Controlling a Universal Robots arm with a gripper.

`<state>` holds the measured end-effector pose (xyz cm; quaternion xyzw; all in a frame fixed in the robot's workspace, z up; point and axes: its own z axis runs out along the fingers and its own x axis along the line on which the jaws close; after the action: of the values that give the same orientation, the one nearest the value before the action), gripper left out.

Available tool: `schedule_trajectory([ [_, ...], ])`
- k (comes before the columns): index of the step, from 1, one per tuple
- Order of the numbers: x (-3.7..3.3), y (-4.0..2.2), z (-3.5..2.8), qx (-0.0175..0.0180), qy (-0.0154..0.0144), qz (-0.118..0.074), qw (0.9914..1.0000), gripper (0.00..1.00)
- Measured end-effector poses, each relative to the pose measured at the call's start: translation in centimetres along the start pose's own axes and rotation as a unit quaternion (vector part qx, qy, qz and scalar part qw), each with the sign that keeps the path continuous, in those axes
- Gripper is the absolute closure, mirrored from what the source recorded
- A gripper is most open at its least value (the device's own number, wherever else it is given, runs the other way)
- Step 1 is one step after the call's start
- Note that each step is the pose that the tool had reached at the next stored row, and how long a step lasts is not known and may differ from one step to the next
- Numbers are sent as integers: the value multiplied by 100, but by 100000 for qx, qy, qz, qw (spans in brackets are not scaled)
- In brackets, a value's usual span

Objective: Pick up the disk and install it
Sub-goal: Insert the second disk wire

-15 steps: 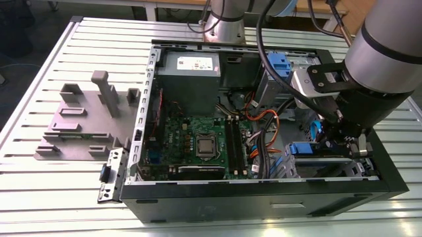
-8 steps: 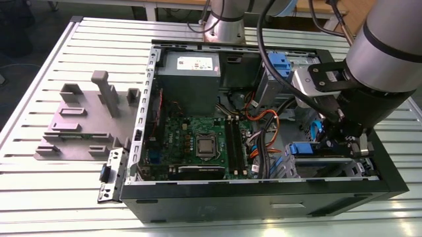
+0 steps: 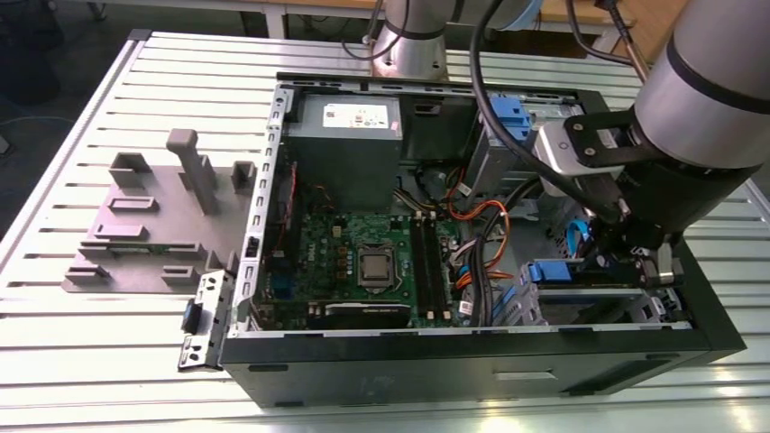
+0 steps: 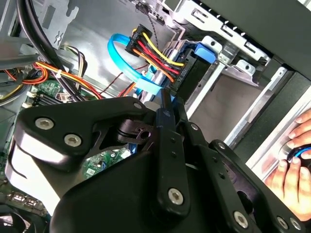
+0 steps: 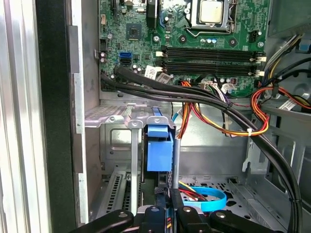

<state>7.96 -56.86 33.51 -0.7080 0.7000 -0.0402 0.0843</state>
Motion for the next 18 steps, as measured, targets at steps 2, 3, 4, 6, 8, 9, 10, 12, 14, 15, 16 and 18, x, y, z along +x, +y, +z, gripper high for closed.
schedule_trajectory([
  [2,10,0,0,4,-186,34,100000,84],
  [3,16,0,1,4,-263,47,100000,84],
  [4,20,1,3,6,-353,62,99999,84],
  [6,25,2,8,11,-738,135,99997,84],
  [8,29,3,14,23,-1192,212,99993,84],
  [9,30,4,17,25,-1324,236,99991,84],
  [10,32,4,20,26,-1365,245,99990,84],
  [12,33,4,21,23,-1356,242,99991,84],
  [14,33,5,24,22,-1362,243,99990,84],
  [15,34,5,25,24,-1359,243,99990,84],
  [16,34,5,27,23,-1362,241,99990,84],
  [18,34,6,32,22,-1366,245,99990,84],
])
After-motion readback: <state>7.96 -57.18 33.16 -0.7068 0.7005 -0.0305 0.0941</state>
